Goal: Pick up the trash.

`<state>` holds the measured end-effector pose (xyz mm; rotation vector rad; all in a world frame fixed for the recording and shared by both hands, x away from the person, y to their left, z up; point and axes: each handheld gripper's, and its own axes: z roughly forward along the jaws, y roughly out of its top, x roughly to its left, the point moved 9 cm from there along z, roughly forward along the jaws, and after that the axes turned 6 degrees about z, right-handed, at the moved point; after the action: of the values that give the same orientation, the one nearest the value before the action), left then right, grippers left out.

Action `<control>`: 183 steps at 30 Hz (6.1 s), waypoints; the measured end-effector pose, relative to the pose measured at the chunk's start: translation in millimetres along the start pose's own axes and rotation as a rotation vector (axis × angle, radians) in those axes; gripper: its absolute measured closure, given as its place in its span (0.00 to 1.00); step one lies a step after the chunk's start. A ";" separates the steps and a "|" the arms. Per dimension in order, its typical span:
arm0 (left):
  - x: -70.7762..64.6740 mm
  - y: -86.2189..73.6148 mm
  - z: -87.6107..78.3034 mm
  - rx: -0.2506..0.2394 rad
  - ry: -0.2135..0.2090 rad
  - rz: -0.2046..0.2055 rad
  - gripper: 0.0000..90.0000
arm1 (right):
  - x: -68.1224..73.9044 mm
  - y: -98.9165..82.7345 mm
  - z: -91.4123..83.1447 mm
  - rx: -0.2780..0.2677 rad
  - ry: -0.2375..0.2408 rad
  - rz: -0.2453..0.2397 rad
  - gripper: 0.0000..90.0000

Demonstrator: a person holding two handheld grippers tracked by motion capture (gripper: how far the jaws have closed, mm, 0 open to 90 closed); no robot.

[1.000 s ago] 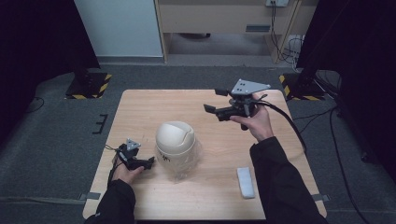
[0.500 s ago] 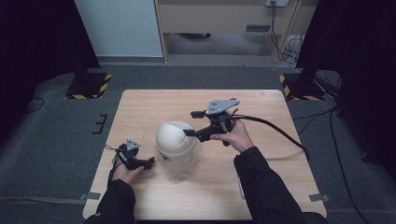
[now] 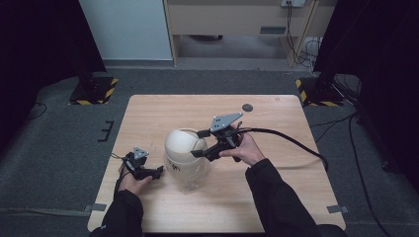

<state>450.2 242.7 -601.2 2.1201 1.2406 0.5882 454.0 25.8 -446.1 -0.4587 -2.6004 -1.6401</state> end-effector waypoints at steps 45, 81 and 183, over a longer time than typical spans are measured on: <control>-0.1 0.1 0.1 0.000 0.002 -0.001 0.00 | -5.7 39.8 -47.3 -0.160 -0.124 0.041 0.24; -0.2 0.1 -0.1 0.000 0.002 -0.003 0.00 | -39.8 -193.2 -146.1 0.175 -0.413 0.354 0.54; -1.0 0.7 0.5 0.000 0.004 -0.004 0.00 | -49.5 8.2 -224.4 -0.485 -0.563 0.196 0.98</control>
<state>450.5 241.5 -601.1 2.1168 1.2465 0.5905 474.8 -181.5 -348.6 -1.3214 -2.3165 -2.3299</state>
